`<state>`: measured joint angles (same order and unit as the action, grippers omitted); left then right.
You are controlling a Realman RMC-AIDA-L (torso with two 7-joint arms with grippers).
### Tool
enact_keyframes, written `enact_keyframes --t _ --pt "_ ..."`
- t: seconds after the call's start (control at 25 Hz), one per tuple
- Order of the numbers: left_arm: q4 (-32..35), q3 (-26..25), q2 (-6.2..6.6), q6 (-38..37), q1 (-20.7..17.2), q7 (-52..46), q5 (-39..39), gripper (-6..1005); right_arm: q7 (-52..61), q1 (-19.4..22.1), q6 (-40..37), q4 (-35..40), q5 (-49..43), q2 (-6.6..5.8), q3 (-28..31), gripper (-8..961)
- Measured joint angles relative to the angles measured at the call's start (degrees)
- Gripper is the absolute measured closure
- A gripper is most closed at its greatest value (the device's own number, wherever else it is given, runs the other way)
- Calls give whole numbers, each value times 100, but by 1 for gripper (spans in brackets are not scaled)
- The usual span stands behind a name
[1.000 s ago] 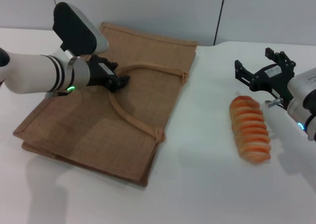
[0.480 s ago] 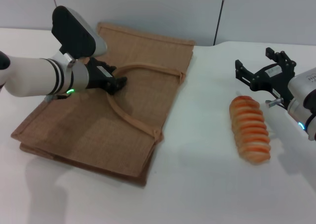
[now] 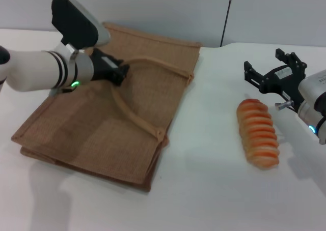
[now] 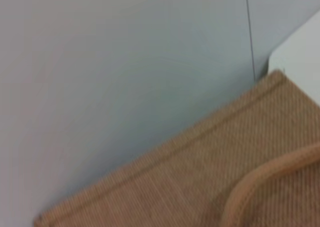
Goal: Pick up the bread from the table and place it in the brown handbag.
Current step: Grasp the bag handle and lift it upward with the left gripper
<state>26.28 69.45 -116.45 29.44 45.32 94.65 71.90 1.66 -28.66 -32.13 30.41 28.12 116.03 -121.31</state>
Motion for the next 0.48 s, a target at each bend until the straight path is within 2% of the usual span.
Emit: enact_keyframes --t 0.16,0.2,0.24,0.36,0.48 --pt "347 208 11 135 -3 -329 -79 875 -13 33 18 -6 0 -2 10 74" --pt "734 556 43 282 -57 -903 -336 878 -18 51 20 -7 0 -2 11 74" --pt "734 556 43 282 -57 -903 -336 878 -21 67 20 -5 1 -4 11 74" --pt "1625 846 55 624 -241 -1949 -1169 878 -27 117 3 3 0 -10 12 74" --pt "2631 865 33 1124 -475 -2834 -2000 878 -35 122 2 26 -12 -11 11 74"
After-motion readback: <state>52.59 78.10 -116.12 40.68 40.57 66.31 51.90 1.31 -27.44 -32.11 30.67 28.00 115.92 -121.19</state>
